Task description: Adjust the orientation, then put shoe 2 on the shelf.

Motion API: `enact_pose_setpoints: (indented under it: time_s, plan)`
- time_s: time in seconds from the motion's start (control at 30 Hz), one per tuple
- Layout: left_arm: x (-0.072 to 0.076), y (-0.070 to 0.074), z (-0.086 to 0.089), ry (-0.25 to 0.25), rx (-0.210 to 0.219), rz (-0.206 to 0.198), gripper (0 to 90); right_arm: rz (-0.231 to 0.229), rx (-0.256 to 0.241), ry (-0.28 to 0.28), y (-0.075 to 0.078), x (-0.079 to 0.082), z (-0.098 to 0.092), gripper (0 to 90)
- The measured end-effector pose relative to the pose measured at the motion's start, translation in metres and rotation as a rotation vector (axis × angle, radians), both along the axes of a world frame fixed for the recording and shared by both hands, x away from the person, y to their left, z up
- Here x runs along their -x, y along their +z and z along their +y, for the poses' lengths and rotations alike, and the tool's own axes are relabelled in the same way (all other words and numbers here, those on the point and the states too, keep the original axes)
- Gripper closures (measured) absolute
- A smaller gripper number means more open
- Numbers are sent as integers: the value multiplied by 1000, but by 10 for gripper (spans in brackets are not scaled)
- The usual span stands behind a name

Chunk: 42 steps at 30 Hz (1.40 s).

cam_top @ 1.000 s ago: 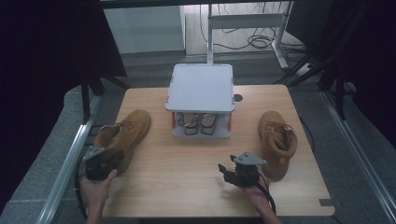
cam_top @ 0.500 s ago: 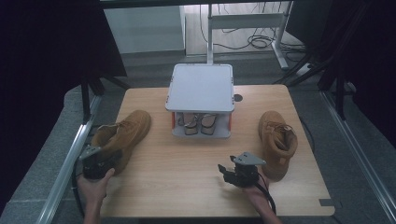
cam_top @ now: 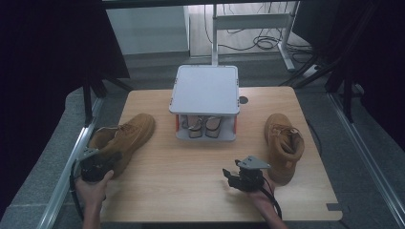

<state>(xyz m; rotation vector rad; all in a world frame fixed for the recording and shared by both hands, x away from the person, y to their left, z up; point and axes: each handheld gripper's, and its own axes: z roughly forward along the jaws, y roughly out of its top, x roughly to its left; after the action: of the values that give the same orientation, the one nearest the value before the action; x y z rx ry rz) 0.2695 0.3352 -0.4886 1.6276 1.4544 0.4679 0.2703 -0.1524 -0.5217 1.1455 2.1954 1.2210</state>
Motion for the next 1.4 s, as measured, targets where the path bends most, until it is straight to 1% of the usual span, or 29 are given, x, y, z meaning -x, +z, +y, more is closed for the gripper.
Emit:
enact_pose_setpoints:
  time_s: [0.07, 0.17, 0.23, 0.3, 0.43, 0.5, 0.57, 0.6, 0.67, 0.7, 0.77, 0.87, 0.93, 0.97, 1.03, 1.17, 1.27, 1.3, 1.37, 1.4]
  plan:
    - [0, 0, -3, -4, -12, 5, 899, 0, 3, 0, 0, 0, 0, 394]
    - [1, 0, -10, -14, -26, 1, 895, -2, 1, 2, 0, 1, 1, 395]
    - [3, 2, -15, -32, -8, -18, 884, 1, -7, 2, 1, 1, 1, 397]
    - [4, 7, -21, -51, -19, -29, 874, 1, -10, 2, 2, 0, 0, 397]
    - [7, 13, -30, -82, 4, -46, 845, -2, -14, 0, 3, 1, -1, 399]
    - [8, 13, -34, -91, 3, -51, 790, 2, -24, 0, 4, 1, -4, 431]
    - [6, 13, -39, -107, -4, -46, 725, 3, -30, -3, 5, 3, -7, 452]
    - [5, 13, -43, -118, -1, -40, 686, 2, -33, -4, 6, 3, -8, 460]
    - [3, 14, -52, -157, 6, -35, 657, -6, -26, -16, 6, 5, -10, 495]
    - [2, 15, -57, -174, 3, -35, 637, -18, -20, -29, 7, 7, -11, 525]
    - [0, 17, -67, -193, -15, -36, 582, -39, -15, -54, 8, 10, -14, 577]
    - [-3, 17, -76, -222, -18, -31, 516, -70, -28, -77, 11, 14, -20, 675]
    - [-6, 15, -80, -245, -18, -22, 494, -83, -43, -83, 13, 17, -24, 761]
    - [-7, 14, -81, -250, -19, -18, 488, -82, -46, -79, 14, 17, -26, 794]
    - [-10, 12, -84, -260, -23, -11, 477, -82, -43, -80, 15, 19, -29, 830]
    - [-12, 9, -87, -270, -35, -1, 461, -90, -39, -106, 16, 22, -37, 846]
    - [-12, 9, -89, -275, -29, -1, 457, -108, -25, -143, 17, 23, -44, 853]
    - [-12, 9, -90, -279, -24, 1, 458, -109, -14, -157, 17, 23, -47, 860]
    - [-12, 8, -93, -292, -15, 4, 458, -121, 28, -183, 17, 22, -52, 874]
    - [-12, 8, -95, -299, -14, 5, 458, -118, 30, -196, 16, 22, -55, 878]
